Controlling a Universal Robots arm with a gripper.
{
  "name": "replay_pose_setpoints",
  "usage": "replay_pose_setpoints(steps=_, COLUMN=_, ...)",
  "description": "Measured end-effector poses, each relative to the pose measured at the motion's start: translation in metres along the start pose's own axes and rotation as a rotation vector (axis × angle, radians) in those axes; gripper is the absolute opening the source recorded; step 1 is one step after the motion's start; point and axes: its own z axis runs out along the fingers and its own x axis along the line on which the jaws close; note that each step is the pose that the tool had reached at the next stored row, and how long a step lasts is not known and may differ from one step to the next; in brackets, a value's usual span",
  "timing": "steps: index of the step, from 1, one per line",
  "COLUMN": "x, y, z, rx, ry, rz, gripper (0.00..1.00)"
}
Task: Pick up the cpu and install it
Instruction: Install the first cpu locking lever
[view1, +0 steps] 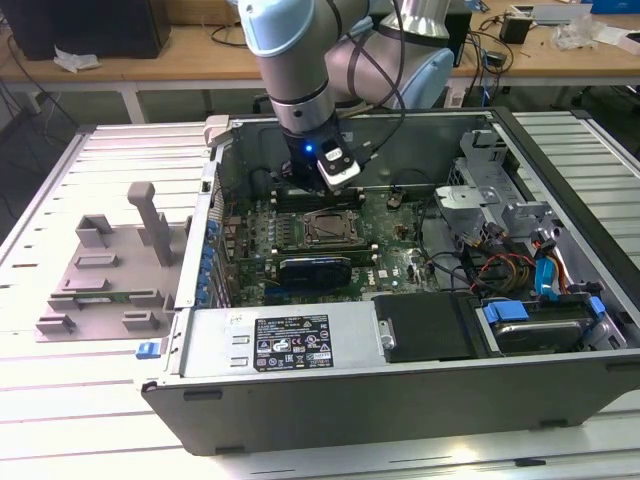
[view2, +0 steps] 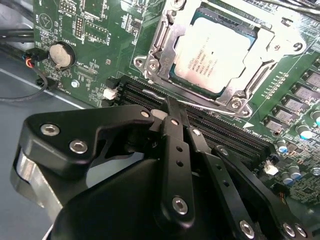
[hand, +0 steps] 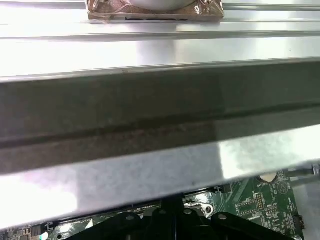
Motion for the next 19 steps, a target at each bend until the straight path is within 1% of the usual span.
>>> replay_pose_setpoints(steps=2, x=0.0000, y=-0.0001, z=0.0005, rx=0.0061, ry=-0.0054, rz=0.030, gripper=0.11)
replay_pose_setpoints(steps=3, x=0.0001, y=-0.0001, z=0.0007, rx=0.0119, ry=-0.0102, rz=0.056, gripper=0.11)
replay_pose_setpoints(steps=4, x=0.0004, y=0.0001, z=0.0010, rx=0.0144, ry=-0.0122, rz=0.068, gripper=0.11)
replay_pose_setpoints(steps=8, x=0.0023, y=0.0021, z=0.0022, rx=0.0182, ry=-0.0156, rz=0.087, gripper=0.11)
replay_pose_setpoints(steps=11, x=0.0054, y=0.0042, z=0.0036, rx=0.0219, ry=-0.0189, rz=0.104, gripper=0.11)
replay_pose_setpoints(steps=14, x=0.0060, y=0.0036, z=0.0053, rx=0.0237, ry=-0.0202, rz=0.111, gripper=0.11)
replay_pose_setpoints(steps=16, x=0.0064, y=0.0012, z=0.0084, rx=0.0259, ry=-0.0216, rz=0.119, gripper=0.11)
replay_pose_setpoints(steps=17, x=0.0064, y=0.0008, z=0.0100, rx=0.0259, ry=-0.0219, rz=0.121, gripper=0.11)
replay_pose_setpoints(steps=19, x=0.0021, y=0.0008, z=0.0110, rx=0.0259, ry=-0.0220, rz=0.121, gripper=0.11)
